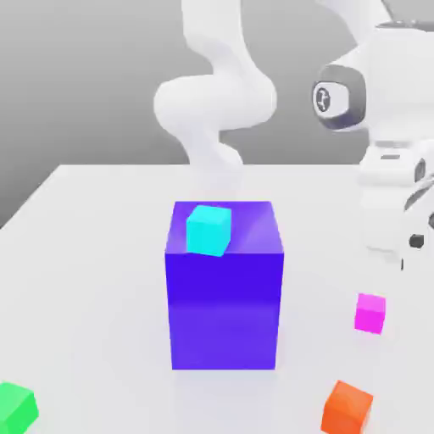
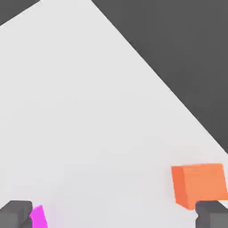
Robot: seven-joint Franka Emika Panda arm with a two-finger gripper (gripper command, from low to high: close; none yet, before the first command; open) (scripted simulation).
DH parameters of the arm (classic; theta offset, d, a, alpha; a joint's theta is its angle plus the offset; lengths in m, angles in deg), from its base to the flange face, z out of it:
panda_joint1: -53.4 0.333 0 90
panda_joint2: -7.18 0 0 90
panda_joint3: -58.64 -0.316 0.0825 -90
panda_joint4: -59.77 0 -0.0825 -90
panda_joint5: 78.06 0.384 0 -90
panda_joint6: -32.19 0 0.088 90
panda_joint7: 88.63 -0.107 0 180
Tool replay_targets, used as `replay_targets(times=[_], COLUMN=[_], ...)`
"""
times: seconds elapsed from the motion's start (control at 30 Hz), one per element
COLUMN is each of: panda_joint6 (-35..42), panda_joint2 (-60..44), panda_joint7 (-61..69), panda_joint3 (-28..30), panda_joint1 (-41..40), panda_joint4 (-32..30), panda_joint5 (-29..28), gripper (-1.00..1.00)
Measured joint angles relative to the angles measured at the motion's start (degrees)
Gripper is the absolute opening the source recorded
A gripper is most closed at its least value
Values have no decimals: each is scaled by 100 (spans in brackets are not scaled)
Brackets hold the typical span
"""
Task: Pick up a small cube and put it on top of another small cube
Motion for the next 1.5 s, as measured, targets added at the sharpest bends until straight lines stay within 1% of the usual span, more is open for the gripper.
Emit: replay_targets(times=[0.07,0.13,0.2,0.3,0.33,0.53,0.6,0.73,0.83,0.93,1.27,1.33,1.5], panda_joint6=[-260,-543,-856,-1351,-1499,-1566,-1416,-817,-431,-118,869,993,1178], panda_joint2=[-421,-845,-1265,-1884,-2067,-2157,-1970,-1207,-816,-927,-1577,-1705,-1955], panda_joint7=[-23,-200,-437,-684,-738,-769,-708,-290,4,34,81,-32,-499], panda_joint3=[-102,-52,204,693,826,890,780,423,310,607,1888,2183,2931], panda_joint1=[198,334,529,946,1066,1125,1031,805,697,211,-1555,-1849,-2358], panda_joint4=[-224,-321,-280,-166,-129,-110,-150,-310,-317,21,1369,1598,2059], panda_joint5=[-328,-751,-1121,-1452,-1517,-1553,-1480,-927,-454,-62,1327,1402,1226], gripper=[0,0,0,0,-100,-100,-100,-100,-100,-100,-100,-100,-100])
